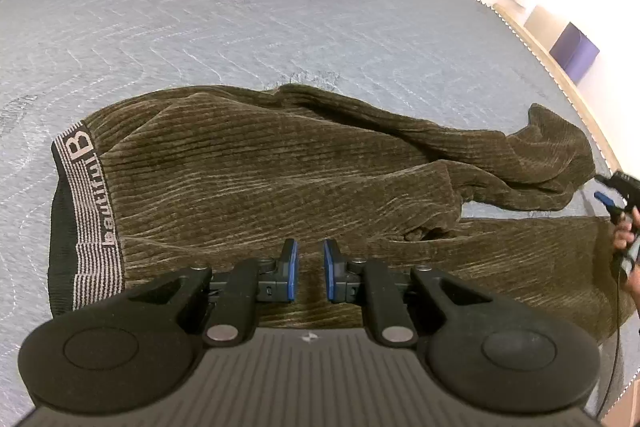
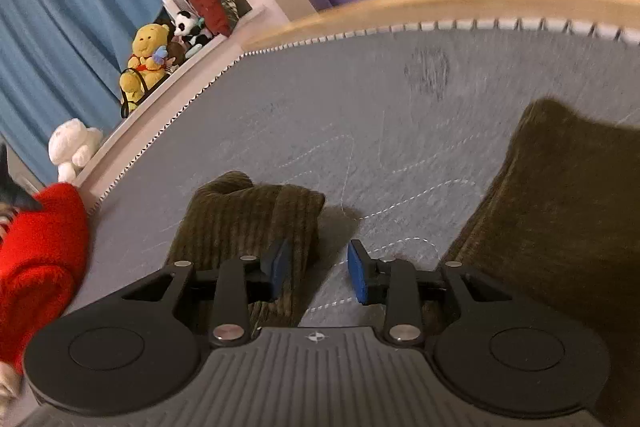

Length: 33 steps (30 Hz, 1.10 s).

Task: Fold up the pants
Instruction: 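Pull the pant leg hem away from the waistband with the right gripper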

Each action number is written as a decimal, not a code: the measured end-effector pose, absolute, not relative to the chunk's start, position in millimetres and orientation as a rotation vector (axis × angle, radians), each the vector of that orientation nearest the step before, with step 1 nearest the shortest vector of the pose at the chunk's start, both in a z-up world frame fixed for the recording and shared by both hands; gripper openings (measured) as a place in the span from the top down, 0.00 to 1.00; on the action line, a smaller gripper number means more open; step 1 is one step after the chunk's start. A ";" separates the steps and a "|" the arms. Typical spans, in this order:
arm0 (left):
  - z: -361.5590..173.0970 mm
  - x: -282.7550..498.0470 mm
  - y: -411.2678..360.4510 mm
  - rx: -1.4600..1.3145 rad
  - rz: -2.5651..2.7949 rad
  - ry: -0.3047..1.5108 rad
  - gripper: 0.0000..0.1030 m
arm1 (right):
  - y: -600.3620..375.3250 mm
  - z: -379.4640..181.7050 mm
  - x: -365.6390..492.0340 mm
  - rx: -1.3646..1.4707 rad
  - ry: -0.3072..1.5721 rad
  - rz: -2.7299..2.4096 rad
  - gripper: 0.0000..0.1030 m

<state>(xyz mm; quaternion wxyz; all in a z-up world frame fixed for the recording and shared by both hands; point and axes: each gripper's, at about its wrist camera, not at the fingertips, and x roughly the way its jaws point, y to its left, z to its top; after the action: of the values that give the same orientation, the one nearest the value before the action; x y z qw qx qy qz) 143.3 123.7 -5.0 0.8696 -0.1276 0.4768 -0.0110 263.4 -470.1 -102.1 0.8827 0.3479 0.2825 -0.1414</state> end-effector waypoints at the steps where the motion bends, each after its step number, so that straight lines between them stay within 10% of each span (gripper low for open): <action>1: -6.1 143.7 122.0 -0.259 -0.022 1.000 0.85 | -474.4 -104.8 271.5 0.755 0.580 -0.284 0.59; 6: -12.6 146.1 119.7 -0.238 -0.011 1.017 0.82 | -490.1 -119.1 302.4 0.934 0.557 -0.150 0.31; 24: -21.0 149.8 101.6 -0.178 -0.002 1.030 0.76 | -525.9 -148.0 331.9 1.282 0.333 0.151 0.39; 33: -21.6 149.4 94.8 -0.164 -0.009 1.030 0.73 | -511.6 -149.4 345.3 1.102 0.563 0.033 0.38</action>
<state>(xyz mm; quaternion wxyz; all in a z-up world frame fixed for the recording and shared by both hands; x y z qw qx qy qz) 149.4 94.8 -21.6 0.8672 -0.0782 0.4918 -0.0041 345.3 -511.6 -149.4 0.8144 0.5164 0.2641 0.0156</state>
